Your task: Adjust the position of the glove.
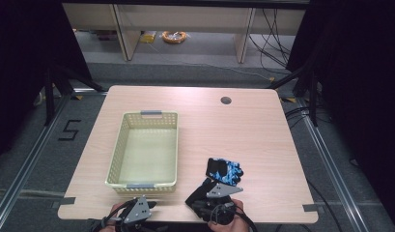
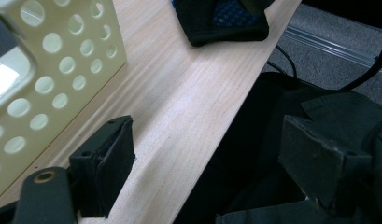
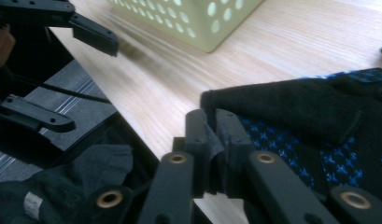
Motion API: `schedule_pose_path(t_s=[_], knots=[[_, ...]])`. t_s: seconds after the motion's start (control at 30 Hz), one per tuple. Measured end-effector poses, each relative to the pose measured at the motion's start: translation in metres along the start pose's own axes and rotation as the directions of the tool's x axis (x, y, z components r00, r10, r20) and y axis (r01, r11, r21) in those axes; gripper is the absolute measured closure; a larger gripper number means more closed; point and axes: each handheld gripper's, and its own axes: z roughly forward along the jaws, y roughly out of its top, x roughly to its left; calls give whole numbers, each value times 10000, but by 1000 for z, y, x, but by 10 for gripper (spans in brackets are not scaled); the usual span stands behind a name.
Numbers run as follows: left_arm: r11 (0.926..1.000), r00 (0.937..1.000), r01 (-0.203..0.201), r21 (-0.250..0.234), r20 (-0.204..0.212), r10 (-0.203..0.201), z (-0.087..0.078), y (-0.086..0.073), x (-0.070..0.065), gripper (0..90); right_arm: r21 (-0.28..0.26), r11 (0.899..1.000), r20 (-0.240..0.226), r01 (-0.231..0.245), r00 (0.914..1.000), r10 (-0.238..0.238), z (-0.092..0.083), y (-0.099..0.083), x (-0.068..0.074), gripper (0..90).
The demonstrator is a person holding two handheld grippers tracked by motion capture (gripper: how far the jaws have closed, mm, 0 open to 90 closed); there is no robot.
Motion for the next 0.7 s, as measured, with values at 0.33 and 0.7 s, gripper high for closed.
schedule_pose_path(t_s=[0.33,0.7], knots=[[9991,9978,167,-383,650,-142,5,5,-7,378,-361,9833,1545,1782,9731,-1707,-35,17,-24,900],[9931,9959,-547,-1033,654,617,31,32,-20,745,289,9871,2007,1573,9665,-1599,-33,12,-66,900]])
